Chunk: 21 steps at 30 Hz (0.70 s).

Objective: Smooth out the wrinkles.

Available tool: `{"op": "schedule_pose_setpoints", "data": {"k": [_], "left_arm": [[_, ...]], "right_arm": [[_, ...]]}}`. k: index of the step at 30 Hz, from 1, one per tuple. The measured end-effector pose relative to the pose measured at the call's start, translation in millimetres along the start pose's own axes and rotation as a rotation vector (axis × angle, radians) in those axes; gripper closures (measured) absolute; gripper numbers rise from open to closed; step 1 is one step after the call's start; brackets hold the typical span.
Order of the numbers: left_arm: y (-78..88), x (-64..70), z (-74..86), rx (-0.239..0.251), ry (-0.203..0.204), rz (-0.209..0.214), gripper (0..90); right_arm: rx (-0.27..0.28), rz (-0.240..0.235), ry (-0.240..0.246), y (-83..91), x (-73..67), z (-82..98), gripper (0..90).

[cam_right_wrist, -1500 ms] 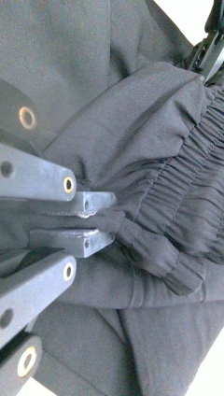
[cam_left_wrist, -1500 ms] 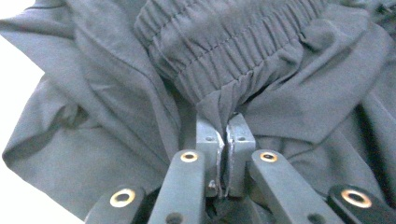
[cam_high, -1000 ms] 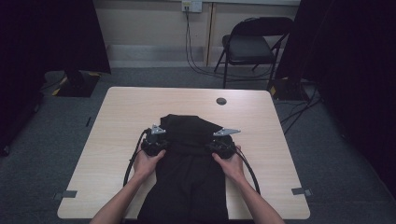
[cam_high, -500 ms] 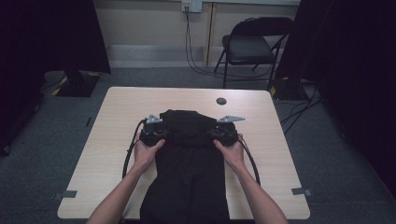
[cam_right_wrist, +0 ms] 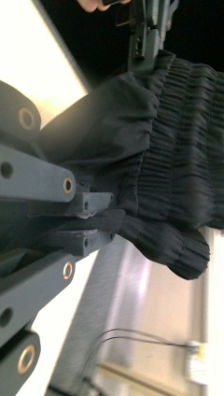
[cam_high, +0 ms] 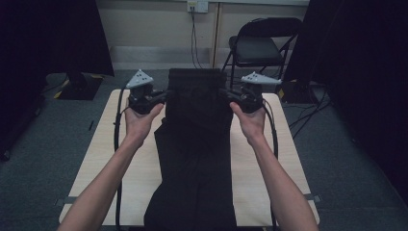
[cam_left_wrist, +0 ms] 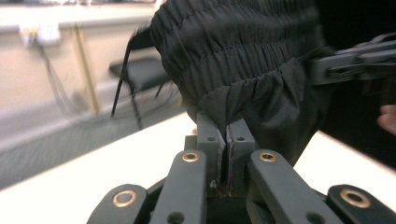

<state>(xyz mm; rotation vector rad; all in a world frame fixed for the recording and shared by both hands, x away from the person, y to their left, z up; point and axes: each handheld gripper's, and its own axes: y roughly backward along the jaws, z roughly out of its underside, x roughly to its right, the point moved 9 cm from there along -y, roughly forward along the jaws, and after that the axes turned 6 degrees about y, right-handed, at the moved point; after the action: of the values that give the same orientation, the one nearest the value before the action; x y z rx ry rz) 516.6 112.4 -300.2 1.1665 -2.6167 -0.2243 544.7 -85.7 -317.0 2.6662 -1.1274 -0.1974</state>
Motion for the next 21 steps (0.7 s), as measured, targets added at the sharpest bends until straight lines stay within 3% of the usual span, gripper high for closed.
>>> {"op": "schedule_pose_setpoints", "data": {"k": [1, 2, 4, 5, 8, 9, 10, 11, 12, 13, 14, 15, 16, 21], "left_arm": [[17.2, 16.2, -12.2, 0.032, -0.019, 0.027, 87.6], [17.2, 16.2, -12.2, 0.032, -0.019, 0.027, 87.6], [33.2, 32.3, -14.7, 0.032, -0.039, 0.048, 87.6], [49.1, 47.9, -9.7, 0.021, -0.062, 0.076, 87.7], [61.5, 57.8, 4.0, 0.006, -0.05, 0.094, 87.7], [67.0, 61.7, 26.5, -0.038, -0.047, 0.094, 87.7], [67.0, 61.7, 26.5, -0.038, -0.047, 0.094, 87.7], [69.6, 64.6, 52.9, -0.071, 0.001, 0.124, 87.7], [69.6, 64.6, 52.9, -0.071, 0.001, 0.124, 87.7], [69.2, 65.8, 81.3, -0.111, 0.029, 0.133, 87.7], [69.2, 65.8, 81.3, -0.111, 0.029, 0.133, 87.7], [66.3, 65.9, 106.1, -0.144, 0.049, 0.144, 87.7], [66.3, 65.9, 106.1, -0.144, 0.049, 0.144, 87.7], [65.3, 68.1, 150.3, -0.223, 0.072, 0.155, 87.7]], "right_arm": [[0.051, -0.024, 0.009, 16.6, -8.4, -21.4, 84.3], [0.051, -0.024, 0.009, 16.6, -8.4, -21.4, 84.3], [0.082, -0.044, 0.019, 33.6, -20.0, -34.3, 84.3], [0.103, -0.072, 0.027, 49.2, -33.5, -37.4, 84.3], [0.088, -0.093, 0.039, 60.3, -46.0, -28.2, 84.4], [0.065, -0.122, 0.03, 67.4, -56.0, -10.9, 84.4], [0.065, -0.122, 0.03, 67.4, -56.0, -10.9, 84.4], [0.039, -0.143, 0.013, 71.6, -63.2, 11.4, 84.4], [0.039, -0.143, 0.013, 71.6, -63.2, 11.4, 84.4], [-0.005, -0.157, -0.004, 73.9, -69.8, 39.8, 84.4], [-0.005, -0.157, -0.004, 73.9, -69.8, 39.8, 84.4], [-0.035, -0.164, -0.017, 74.4, -73.1, 60.1, 84.4], [-0.035, -0.164, -0.017, 74.4, -73.1, 60.1, 84.4], [-0.123, -0.177, -0.037, 77.7, -82.5, 111.1, 84.4]]}}
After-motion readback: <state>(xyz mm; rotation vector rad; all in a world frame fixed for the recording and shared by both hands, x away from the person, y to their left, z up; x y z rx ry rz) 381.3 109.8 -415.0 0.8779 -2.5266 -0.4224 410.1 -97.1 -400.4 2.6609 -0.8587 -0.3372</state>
